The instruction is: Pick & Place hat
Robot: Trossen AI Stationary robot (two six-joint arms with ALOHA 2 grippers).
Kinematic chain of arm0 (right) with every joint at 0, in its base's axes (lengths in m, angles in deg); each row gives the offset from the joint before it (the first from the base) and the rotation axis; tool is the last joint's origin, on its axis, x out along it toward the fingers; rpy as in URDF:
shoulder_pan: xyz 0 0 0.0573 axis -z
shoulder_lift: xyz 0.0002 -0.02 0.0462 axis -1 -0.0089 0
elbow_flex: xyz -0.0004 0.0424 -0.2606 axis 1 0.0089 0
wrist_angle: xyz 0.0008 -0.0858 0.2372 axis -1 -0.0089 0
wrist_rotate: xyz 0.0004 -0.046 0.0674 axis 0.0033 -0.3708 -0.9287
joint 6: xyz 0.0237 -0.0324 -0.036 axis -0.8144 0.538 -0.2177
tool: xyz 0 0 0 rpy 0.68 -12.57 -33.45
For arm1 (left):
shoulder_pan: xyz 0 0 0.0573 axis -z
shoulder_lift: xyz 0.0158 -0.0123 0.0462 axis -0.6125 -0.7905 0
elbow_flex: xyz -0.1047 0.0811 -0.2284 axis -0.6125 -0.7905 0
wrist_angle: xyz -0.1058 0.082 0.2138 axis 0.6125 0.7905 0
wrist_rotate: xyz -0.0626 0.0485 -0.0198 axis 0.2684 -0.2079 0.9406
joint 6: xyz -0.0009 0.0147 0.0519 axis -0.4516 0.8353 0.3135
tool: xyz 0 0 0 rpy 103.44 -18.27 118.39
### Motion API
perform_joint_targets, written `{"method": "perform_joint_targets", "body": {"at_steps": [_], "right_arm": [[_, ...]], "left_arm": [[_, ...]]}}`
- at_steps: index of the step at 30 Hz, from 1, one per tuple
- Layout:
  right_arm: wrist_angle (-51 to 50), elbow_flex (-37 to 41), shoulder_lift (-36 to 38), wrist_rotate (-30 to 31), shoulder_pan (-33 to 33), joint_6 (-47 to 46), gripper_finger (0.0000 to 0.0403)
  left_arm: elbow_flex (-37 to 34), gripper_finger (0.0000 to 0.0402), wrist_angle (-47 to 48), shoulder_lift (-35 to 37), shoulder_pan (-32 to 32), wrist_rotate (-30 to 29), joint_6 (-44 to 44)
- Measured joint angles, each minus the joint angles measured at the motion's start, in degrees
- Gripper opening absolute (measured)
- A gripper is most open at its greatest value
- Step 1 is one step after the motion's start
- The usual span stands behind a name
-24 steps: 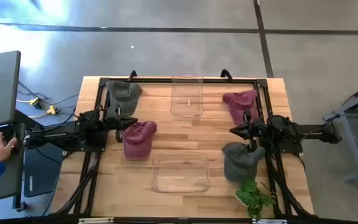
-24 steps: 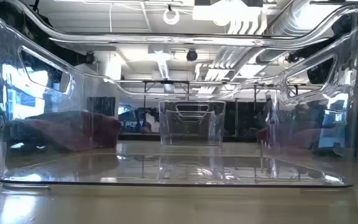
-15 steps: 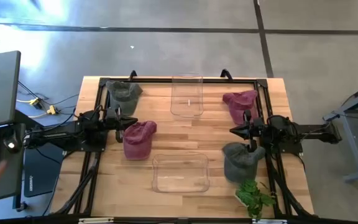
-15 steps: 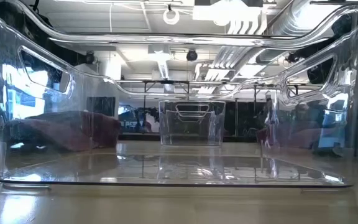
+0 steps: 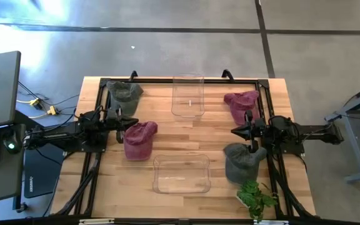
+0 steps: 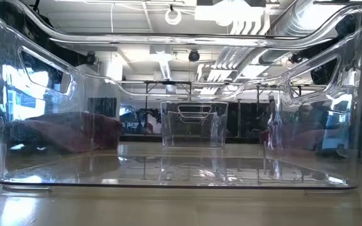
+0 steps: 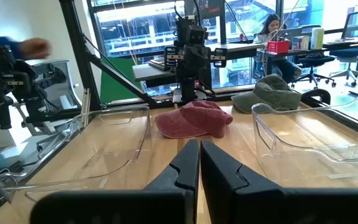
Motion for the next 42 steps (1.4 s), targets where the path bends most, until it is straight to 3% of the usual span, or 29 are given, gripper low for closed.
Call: {"method": "perform_joint_targets", "body": {"at_steps": [14, 20, 26, 29, 33, 36, 42], "right_arm": [[-0.01, 0.01, 0.0, 0.0, 0.01, 0.02, 0.0012], [1.28, 0.0, -0.02, 3.63, 0.01, 7.76, 0.0012], [16.35, 0.0, -0.04, 4.49, 0.0, 4.68, 0.0012], [29.57, 0.0, -0.02, 9.59, 0.0, -0.84, 0.0012], [40.17, -0.8, -0.06, 21.98, 0.0, -6.3, 0.0012], [41.12, -3.63, -0.47, 30.96, 0.02, -6.53, 0.0012], [34.1, -14.06, -6.82, 39.16, 0.0, -8.13, 0.0012]], "left_arm": [[0.0, 0.0001, 0.0, 0.0, 0.0, 0.03, 0.0], [0.0, 0.0001, 0.0, 0.0, -0.01, 0.03, 0.0], [0.0, 0.0001, 0.0, 0.0, -0.02, 0.01, 0.0], [0.0, 0.0001, 0.0, 0.0, -0.02, -0.01, 0.0], [0.0, 0.0001, 0.0, 0.0, -0.02, -0.04, 0.0], [0.0, 0.0001, 0.0, 0.0, -0.02, -0.21, 0.0], [0.0, 0.0001, 0.0, 0.0, -0.01, -0.2, 0.0]]}}
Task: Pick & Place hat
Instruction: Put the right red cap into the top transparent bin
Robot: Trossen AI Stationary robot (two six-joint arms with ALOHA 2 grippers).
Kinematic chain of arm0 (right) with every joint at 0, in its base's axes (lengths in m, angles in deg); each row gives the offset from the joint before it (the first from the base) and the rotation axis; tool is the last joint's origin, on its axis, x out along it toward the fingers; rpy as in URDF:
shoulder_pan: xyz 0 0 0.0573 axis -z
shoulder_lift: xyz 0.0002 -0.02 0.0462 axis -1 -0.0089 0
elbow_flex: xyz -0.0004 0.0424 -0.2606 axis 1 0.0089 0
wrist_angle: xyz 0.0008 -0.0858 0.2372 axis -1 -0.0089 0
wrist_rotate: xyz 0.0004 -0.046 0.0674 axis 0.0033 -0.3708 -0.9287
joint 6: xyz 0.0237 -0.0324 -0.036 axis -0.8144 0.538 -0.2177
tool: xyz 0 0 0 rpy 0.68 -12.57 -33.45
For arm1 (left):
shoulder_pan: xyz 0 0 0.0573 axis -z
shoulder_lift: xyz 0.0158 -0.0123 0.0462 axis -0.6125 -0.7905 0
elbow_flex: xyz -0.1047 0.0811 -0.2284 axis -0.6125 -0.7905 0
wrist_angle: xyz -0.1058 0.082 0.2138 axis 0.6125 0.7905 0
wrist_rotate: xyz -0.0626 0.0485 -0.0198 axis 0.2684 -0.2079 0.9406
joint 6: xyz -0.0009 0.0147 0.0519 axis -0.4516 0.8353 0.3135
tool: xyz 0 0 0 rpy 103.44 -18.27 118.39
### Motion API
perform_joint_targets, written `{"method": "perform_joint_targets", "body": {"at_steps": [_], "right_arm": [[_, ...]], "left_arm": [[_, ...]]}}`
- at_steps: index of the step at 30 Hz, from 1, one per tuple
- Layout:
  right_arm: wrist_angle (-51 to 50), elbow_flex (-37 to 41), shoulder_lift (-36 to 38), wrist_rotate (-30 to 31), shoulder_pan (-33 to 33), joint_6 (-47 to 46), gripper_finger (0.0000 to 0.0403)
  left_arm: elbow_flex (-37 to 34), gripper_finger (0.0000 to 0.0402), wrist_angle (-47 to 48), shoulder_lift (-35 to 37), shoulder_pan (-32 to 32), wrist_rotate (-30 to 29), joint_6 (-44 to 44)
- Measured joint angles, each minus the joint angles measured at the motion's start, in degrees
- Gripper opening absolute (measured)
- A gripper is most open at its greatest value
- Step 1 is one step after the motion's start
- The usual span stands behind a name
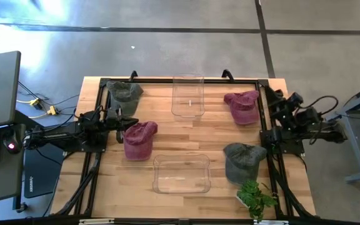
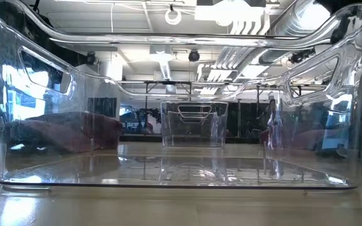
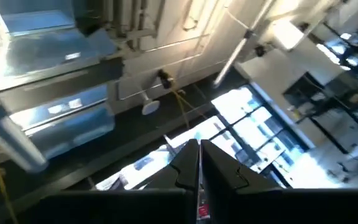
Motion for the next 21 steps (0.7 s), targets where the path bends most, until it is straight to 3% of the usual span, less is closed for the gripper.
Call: {"method": "perform_joint_targets", "body": {"at_steps": [7, 11, 16, 19, 21], "right_arm": [[-37.16, -21.91, -15.23, 14.36, 0.02, -13.51, 0.0012], [-60.38, -35.49, -24.34, 14.81, 2.08, -27.12, 0.0012], [-84.2, -50.03, -35.62, 1.01, 10.7, -38.33, 0.0012], [-92.9, -55.04, -42.36, -11.85, 18.49, -37.89, 0.0012], [-94.97, -56.59, -46.65, -20.88, 24.48, -32.71, 0.0012]], "left_arm": [[0.0, 0.0001, 0.0, 0.0, -0.01, 0.03, 0.0], [0.0, 0.0001, 0.0, 0.0, 0.01, 0.03, 0.0], [0.0, 0.0001, 0.0, 0.0, -0.01, 0.06, 0.0], [0.0, 0.0001, 0.0, 0.0, 0.01, 0.07, 0.0], [0.0, 0.0001, 0.0, 0.0, -0.01, 0.08, 0.0]]}}
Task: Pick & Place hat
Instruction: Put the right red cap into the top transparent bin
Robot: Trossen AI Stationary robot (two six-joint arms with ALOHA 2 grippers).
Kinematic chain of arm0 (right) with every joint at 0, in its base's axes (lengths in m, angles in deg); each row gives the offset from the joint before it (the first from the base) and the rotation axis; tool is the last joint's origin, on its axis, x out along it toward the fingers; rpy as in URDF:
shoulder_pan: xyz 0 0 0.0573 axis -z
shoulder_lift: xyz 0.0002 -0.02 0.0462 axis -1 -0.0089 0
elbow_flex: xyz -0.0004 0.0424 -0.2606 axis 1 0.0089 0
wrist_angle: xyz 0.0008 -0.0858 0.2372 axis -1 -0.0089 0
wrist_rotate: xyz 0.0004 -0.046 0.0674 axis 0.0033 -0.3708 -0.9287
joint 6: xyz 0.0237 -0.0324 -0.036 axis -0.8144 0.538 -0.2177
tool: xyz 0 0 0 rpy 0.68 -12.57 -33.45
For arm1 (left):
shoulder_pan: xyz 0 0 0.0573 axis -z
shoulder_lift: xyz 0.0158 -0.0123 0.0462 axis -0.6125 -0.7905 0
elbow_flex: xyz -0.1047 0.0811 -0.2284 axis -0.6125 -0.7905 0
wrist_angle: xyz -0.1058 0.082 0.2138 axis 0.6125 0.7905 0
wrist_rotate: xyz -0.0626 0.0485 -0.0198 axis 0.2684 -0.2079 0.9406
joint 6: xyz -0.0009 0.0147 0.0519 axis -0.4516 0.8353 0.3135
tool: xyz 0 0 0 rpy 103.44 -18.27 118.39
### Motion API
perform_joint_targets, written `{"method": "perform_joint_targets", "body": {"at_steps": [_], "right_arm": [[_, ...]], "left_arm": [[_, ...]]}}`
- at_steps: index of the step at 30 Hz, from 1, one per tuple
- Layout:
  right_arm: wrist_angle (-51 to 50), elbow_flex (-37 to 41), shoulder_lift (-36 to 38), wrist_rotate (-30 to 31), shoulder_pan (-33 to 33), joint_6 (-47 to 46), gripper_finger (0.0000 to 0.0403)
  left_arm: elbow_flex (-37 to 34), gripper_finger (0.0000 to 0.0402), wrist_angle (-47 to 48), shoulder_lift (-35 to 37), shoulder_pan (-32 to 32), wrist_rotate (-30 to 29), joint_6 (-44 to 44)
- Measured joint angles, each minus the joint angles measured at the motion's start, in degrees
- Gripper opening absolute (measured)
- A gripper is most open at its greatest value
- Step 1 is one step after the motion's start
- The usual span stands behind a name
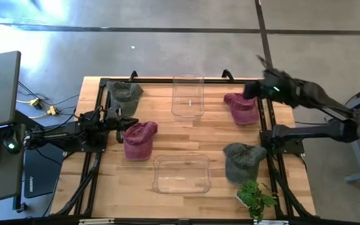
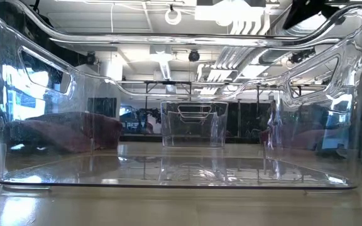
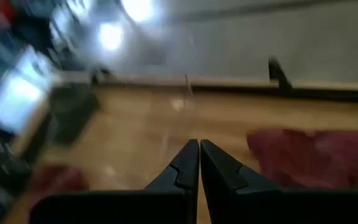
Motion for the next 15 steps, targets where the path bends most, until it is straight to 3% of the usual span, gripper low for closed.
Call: {"method": "perform_joint_targets", "body": {"at_steps": [6, 11, 15], "right_arm": [[0.37, -1.26, -13.44, -23.56, 18.83, 18.48, 0.0012], [-0.02, -1.29, -25.42, -33.36, 30.59, 29.96, 0.0033], [-1.8, -1.29, -34.59, -36.04, 36.46, 36.65, 0.0082]], "left_arm": [[0.0, 0.0001, 0.0, 0.0, 0.02, 0.17, 0.0], [0.0, 0.0001, 0.0, 0.0, 0.01, 0.16, 0.0], [0.0, 0.0001, 0.0, 0.0, 0.02, 0.15, 0.0]]}}
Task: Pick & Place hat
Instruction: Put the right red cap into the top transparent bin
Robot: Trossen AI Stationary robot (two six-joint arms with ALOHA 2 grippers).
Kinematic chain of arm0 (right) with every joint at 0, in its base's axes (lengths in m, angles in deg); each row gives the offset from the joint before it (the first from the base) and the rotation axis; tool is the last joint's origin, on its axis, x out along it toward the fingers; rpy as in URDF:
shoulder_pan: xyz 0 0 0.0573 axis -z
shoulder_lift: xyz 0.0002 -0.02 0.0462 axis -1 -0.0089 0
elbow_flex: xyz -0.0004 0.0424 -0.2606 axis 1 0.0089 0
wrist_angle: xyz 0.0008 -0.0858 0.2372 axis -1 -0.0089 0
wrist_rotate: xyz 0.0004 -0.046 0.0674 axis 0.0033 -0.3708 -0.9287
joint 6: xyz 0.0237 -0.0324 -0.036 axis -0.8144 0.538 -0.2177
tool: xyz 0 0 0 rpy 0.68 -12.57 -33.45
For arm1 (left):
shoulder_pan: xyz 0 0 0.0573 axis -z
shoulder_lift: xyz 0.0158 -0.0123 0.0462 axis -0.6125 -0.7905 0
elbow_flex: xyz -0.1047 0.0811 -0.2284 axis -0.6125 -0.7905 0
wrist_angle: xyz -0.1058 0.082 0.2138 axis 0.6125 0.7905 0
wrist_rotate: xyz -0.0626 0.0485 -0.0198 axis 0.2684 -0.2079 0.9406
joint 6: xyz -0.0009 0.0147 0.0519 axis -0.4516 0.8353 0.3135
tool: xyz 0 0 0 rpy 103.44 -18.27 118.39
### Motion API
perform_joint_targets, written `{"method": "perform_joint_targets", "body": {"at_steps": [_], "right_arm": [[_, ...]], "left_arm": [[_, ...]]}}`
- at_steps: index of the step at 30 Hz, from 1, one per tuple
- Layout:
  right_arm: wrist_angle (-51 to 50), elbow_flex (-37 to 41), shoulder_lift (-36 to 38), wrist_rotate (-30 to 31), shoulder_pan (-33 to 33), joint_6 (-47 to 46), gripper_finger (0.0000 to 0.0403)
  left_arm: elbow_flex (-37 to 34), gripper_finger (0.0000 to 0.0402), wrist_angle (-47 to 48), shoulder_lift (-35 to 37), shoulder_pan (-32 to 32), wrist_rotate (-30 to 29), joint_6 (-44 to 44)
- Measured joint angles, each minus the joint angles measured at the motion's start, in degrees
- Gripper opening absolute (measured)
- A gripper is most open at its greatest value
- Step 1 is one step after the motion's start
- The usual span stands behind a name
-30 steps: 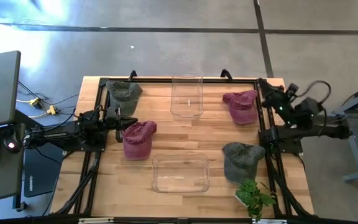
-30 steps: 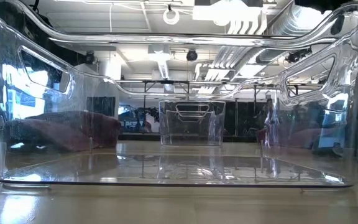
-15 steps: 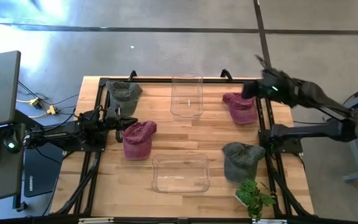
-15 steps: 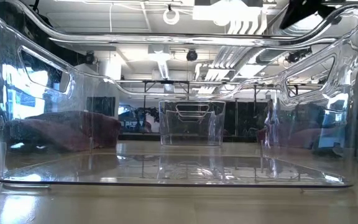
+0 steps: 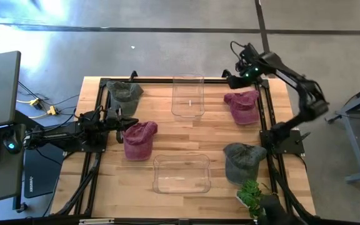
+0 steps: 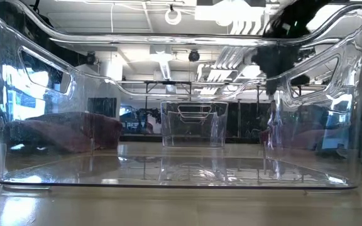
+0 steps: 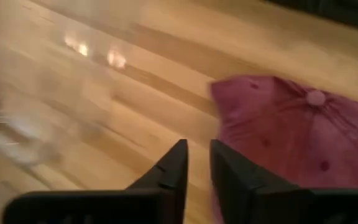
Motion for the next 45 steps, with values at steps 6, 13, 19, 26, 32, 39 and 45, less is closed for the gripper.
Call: {"method": "perform_joint_targets", "body": {"at_steps": [6, 13, 19, 26, 32, 39, 45], "right_arm": [[-4.53, -2.96, -10.98, 8.9, 3.61, 7.47, 0.017], [-9.43, -10.52, -21.71, 20.14, 5.19, 15.22, 0.0233], [-10.97, -11.8, -26.27, 24.36, 5.85, 16.91, 0.0234], [-10.58, -10.18, -27.59, 27.99, 5.06, 16.11, 0.021], [-9.32, -8.44, -27.7, 26.98, 4.63, 18.23, 0.0183], [-9.01, -7.26, -27.7, 25.0, 5.46, 19.79, 0.0093], [-10.81, -8.78, -27.52, 25.05, 5.48, 23.86, 0.0013]], "left_arm": [[0.0, 0.0001, 0.0, 0.0, -0.01, -0.02, 0.0], [0.0, 0.0001, 0.0, 0.0, -0.02, -0.02, 0.0], [0.0, 0.0001, 0.0, 0.0, -0.01, -0.07, 0.0], [0.0, 0.0001, 0.0, 0.0, -0.01, -0.24, 0.0], [0.0, 0.0001, 0.0, 0.0, -0.01, -0.22, 0.0], [0.0, 0.0001, 0.0, 0.0, 0.0, -0.2, 0.0], [0.0, 0.0001, 0.0, 0.0, -0.01, -0.17, 0.0]]}}
